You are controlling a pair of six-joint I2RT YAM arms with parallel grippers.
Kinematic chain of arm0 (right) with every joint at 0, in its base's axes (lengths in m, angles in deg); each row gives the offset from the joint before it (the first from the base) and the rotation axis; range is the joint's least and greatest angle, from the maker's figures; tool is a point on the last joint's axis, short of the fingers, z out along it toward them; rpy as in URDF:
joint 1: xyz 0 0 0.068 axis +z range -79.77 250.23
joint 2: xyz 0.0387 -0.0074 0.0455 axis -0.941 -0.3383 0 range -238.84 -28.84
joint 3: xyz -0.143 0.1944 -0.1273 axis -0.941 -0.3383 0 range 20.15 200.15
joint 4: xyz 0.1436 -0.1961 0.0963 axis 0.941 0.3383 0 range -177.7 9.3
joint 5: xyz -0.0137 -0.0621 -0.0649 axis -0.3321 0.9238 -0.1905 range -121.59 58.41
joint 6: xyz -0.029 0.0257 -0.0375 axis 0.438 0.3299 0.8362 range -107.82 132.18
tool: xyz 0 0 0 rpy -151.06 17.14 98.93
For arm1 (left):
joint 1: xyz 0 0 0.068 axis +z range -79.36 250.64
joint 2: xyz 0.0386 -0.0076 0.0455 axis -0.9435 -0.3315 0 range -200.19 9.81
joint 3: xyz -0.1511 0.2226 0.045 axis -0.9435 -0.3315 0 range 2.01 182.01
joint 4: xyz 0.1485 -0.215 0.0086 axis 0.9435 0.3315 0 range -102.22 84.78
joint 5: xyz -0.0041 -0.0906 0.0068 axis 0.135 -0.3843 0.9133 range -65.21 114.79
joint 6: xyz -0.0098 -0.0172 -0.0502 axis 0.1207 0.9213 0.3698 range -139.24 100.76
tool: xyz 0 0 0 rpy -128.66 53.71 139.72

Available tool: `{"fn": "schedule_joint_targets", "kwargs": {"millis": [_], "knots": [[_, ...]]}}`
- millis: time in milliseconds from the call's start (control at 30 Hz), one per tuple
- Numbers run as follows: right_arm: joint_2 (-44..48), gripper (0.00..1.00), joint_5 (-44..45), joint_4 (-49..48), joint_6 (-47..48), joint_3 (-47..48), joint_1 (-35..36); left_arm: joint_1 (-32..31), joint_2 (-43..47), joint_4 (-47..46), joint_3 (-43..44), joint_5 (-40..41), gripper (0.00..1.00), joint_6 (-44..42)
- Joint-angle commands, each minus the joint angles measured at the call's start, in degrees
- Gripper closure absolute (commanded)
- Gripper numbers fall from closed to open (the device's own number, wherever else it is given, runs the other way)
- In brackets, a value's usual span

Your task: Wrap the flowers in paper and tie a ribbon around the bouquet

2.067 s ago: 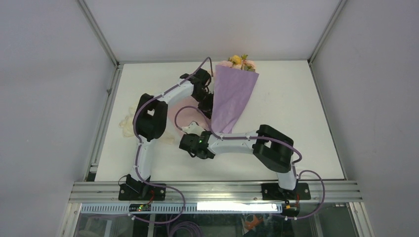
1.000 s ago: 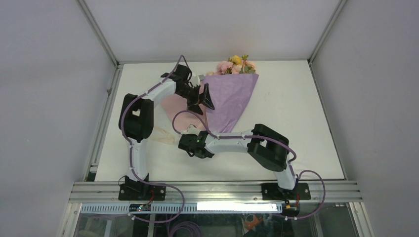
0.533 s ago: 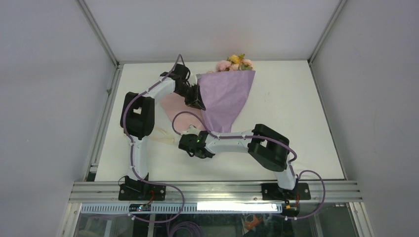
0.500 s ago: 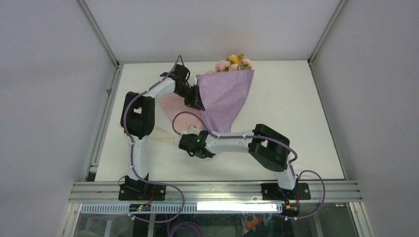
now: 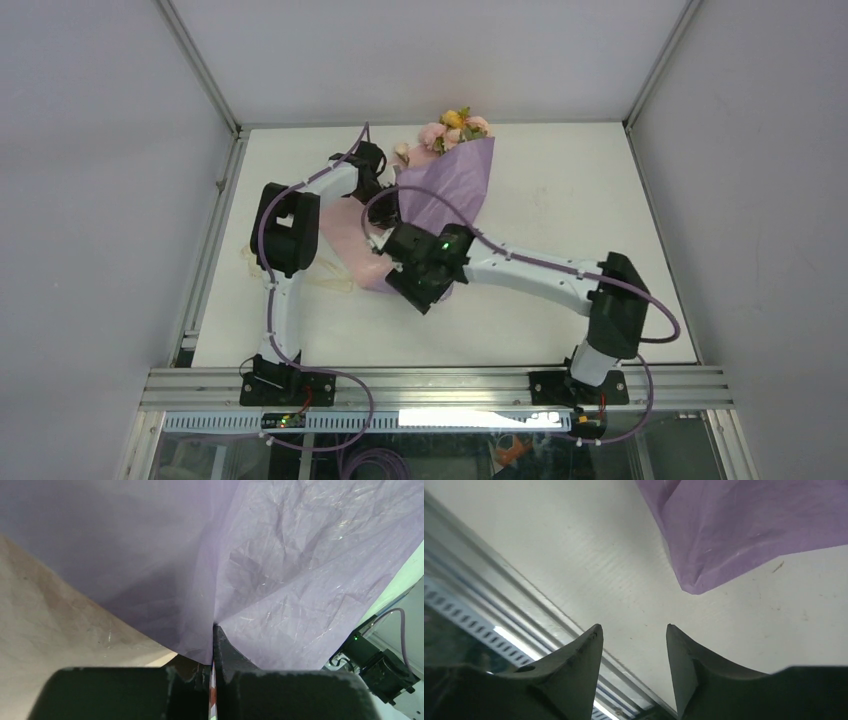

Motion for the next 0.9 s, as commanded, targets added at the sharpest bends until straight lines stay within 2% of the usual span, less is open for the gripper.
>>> {"fn": "schedule_joint_targets", "kwargs": {"millis": [0, 67, 133, 200, 267, 433, 600, 767, 867], "knots": [[8.0, 0.48, -23.9, -11.3, -6.5, -3.2, -11.5, 0.1, 0.7, 0.4, -0.6, 1.9, 1.00, -0.7], [8.7, 0.56, -24.4, -21.6, -11.7, -8.3, -16.2, 0.1, 0.9, 0.4, -0.7, 2.6, 1.00, -0.7], [7.8, 0.73, -24.8, -32.5, -17.5, -13.1, -20.1, 0.1, 1.1, 0.5, -0.9, 3.2, 1.00, -1.0], [5.1, 0.89, -24.8, -37.0, -20.9, -16.1, -22.2, 0.1, 1.2, 0.6, -1.2, 3.7, 1.00, -1.1], [3.4, 0.99, -23.7, -39.2, -22.8, -19.5, -22.9, 0.1, 1.4, 0.6, -1.4, 4.0, 1.00, -1.1], [5.8, 1.00, -18.7, -41.0, -28.8, -33.2, -25.0, 0.1, 1.8, 0.8, -1.3, 5.3, 1.00, -1.4], [14.8, 1.00, -17.2, -38.5, -34.8, -42.2, -25.7, 0.1, 1.8, 1.5, -0.4, 5.3, 1.00, -1.7], [24.6, 1.00, -16.8, -31.7, -35.3, -41.4, -29.7, -0.1, 1.7, 1.6, 0.0, 4.3, 1.00, -1.7], [24.2, 0.94, -21.7, -32.6, -30.9, -35.7, -35.6, -0.7, 1.7, 1.6, -0.1, 4.1, 1.00, -1.8]]}}
